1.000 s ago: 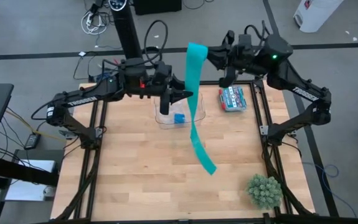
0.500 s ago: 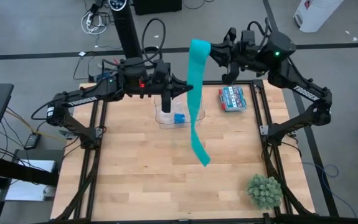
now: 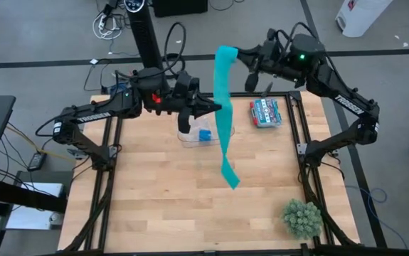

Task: Roll bandage
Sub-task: Roll the sky blue bandage

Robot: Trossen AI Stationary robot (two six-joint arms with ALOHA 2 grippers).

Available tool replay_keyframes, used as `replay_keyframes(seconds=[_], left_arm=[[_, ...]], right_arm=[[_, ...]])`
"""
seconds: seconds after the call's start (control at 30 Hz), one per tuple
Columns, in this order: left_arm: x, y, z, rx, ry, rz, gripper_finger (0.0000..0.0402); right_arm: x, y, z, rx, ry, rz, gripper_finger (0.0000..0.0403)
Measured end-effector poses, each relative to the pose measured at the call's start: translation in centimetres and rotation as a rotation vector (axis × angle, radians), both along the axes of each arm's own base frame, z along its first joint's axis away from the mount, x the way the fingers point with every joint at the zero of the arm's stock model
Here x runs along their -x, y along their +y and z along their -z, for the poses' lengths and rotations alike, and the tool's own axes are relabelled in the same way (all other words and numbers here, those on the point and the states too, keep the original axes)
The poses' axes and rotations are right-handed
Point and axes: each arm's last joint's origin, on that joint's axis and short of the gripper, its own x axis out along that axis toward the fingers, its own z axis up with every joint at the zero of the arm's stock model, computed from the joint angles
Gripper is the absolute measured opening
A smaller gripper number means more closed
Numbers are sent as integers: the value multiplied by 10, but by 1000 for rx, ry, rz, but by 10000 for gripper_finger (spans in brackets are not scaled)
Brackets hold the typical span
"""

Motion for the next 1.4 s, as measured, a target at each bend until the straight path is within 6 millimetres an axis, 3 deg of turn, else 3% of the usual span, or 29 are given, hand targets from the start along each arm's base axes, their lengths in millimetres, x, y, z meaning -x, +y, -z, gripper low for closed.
replay_keyframes(seconds=[0.2, 0.5, 0.77, 1.07, 1.4], left_arm=[[0, -4, -5, -5, -53, 31, 2], [4, -6, -18, 47, -173, 96, 3], [5, -6, -22, 56, -216, 99, 3], [5, -7, -22, 75, -206, 150, 3], [20, -10, -35, 96, -265, 189, 3]], right_arm=[[10, -19, 1, 92, 66, 122, 0], [15, -25, 9, 309, 325, 186, 0], [3, -38, 17, 333, 436, 436, 0], [-6, -41, 11, 380, 326, 376, 0], [1, -52, 15, 535, 490, 337, 0]])
